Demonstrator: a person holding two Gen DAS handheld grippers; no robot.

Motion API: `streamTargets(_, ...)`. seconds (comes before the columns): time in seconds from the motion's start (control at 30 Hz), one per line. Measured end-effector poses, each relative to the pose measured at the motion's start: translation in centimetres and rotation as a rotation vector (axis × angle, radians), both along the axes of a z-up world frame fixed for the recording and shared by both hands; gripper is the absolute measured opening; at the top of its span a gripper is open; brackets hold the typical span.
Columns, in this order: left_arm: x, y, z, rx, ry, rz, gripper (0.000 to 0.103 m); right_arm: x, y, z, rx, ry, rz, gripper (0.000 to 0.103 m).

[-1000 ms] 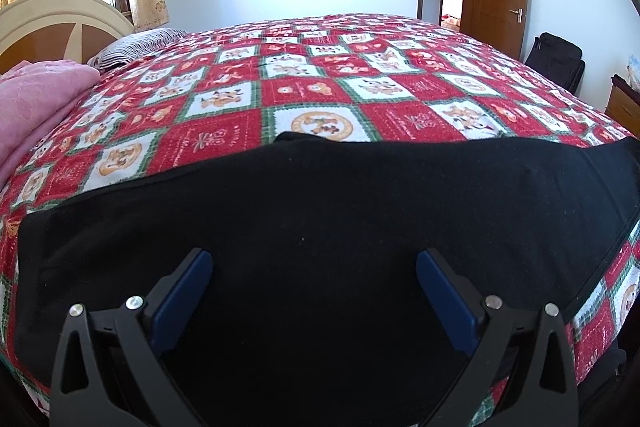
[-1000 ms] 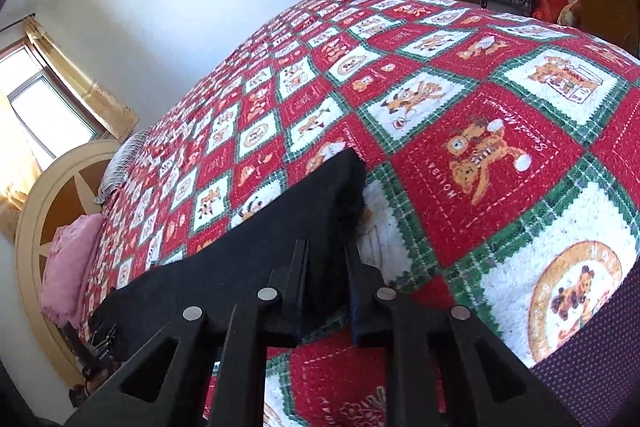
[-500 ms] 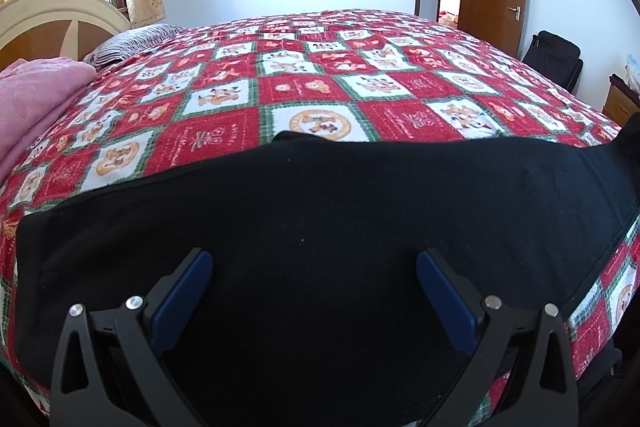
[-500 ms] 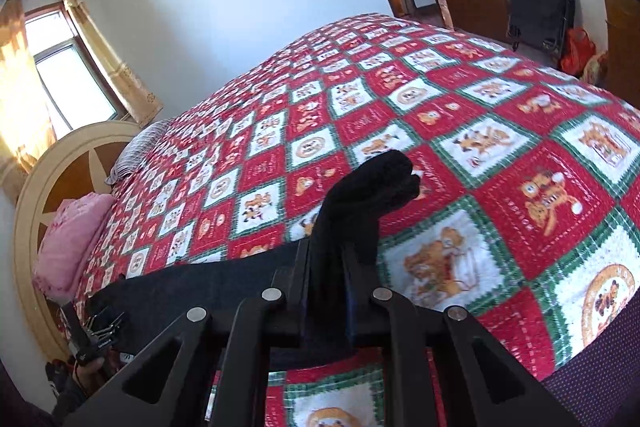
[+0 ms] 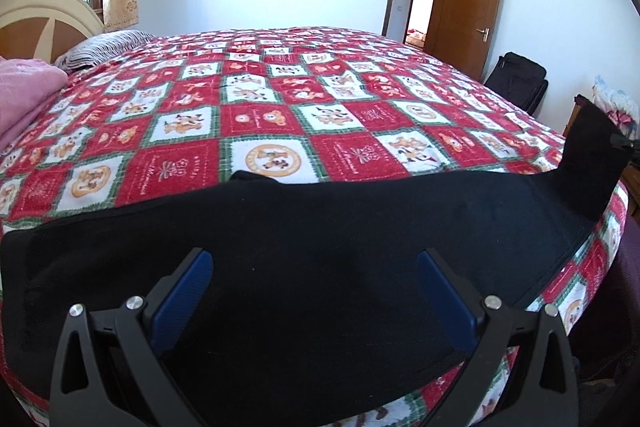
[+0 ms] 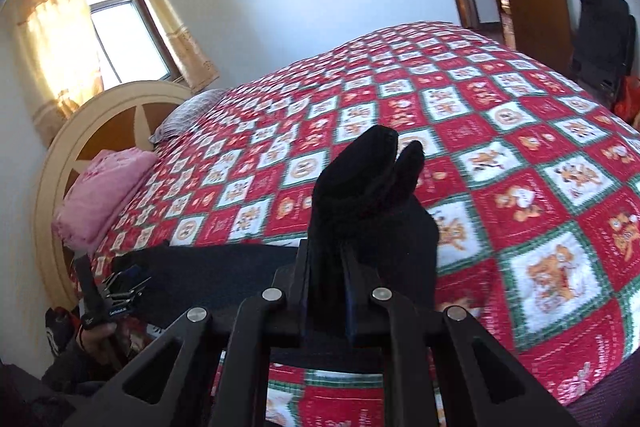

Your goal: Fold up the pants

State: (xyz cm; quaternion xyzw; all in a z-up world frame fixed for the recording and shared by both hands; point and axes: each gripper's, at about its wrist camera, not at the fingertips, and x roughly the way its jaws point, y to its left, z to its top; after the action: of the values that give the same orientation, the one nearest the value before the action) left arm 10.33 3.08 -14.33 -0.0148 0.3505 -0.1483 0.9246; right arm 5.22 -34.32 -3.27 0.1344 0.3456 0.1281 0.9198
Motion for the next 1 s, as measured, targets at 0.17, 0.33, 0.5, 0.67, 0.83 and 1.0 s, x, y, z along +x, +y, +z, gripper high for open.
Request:
streamTargets(0.17, 0.1, 0.2, 0.0, -0.047, 0.018, -0.006, 0.103, 1.0, 4.3, -0.6, -0.002, 0.007, 0.088, 0.013)
streamTargets(0.33, 0.2, 0.1, 0.2, -0.058, 0.016, -0.012, 0.103, 2.0, 9.8, -2.1, -0.014, 0.033, 0.202, 0.013)
streamTargets(0.5, 0.2, 0.0, 0.5, -0.089, 0.034, -0.029, 0.103, 2.8, 15.3, -4.2, -0.044, 0.063, 0.309, 0.013)
streamTargets(0.67, 0.1, -0.3, 0.4, -0.091, 0.038, -0.043, 0.103, 3.8, 20.5, -7.8, -0.113, 0.112, 0.396, 0.013)
streamTargets(0.83, 0.4, -0.8, -0.3, -0.117, 0.066, -0.066, 0.103, 4.7, 22.0, -11.4, -0.138, 0.178, 0.440, 0.016)
streamTargets(1.0, 0.7, -2.5, -0.6, -0.157, 0.098, -0.125, 0.103, 3.6, 19.5, -9.7, -0.066, 0.159, 0.471, 0.048)
